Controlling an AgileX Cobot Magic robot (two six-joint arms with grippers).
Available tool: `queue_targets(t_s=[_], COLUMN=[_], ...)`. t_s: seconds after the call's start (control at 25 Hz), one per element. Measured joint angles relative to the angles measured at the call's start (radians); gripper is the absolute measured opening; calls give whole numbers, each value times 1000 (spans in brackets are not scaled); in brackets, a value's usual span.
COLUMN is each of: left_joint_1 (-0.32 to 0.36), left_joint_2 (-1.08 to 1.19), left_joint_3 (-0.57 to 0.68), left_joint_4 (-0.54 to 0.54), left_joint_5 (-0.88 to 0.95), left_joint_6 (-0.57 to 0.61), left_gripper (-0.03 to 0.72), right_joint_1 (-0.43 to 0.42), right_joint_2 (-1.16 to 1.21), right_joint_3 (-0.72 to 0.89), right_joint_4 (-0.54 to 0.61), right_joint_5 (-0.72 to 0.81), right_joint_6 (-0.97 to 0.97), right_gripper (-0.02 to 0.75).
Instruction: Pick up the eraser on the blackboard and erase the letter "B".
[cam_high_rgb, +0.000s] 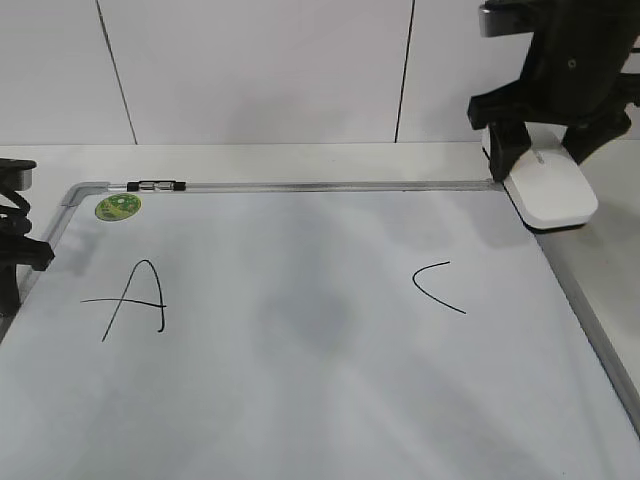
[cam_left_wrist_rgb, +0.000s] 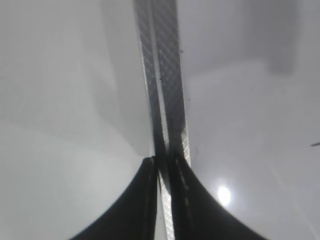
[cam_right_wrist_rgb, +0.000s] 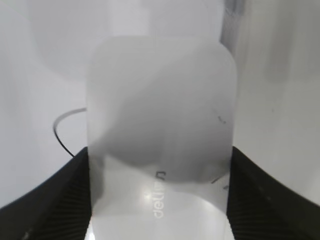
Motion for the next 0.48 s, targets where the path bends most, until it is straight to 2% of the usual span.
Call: queue_targets(t_s=[0.28, 0.48], left_joint_1=[0, 0], left_joint_2=[0, 0], left_joint_3=[0, 0], left_joint_4=[-25, -29], left_joint_5=[9, 11], left_joint_6=[0, 0], left_gripper=[38, 38], right_joint_1=[-4, -31], right_joint_2=[-43, -44], right_joint_3=[169, 212], right_joint_4=[2, 2], right_joint_5=[-4, -89], right_joint_6=[2, 4], right_gripper=[545, 545])
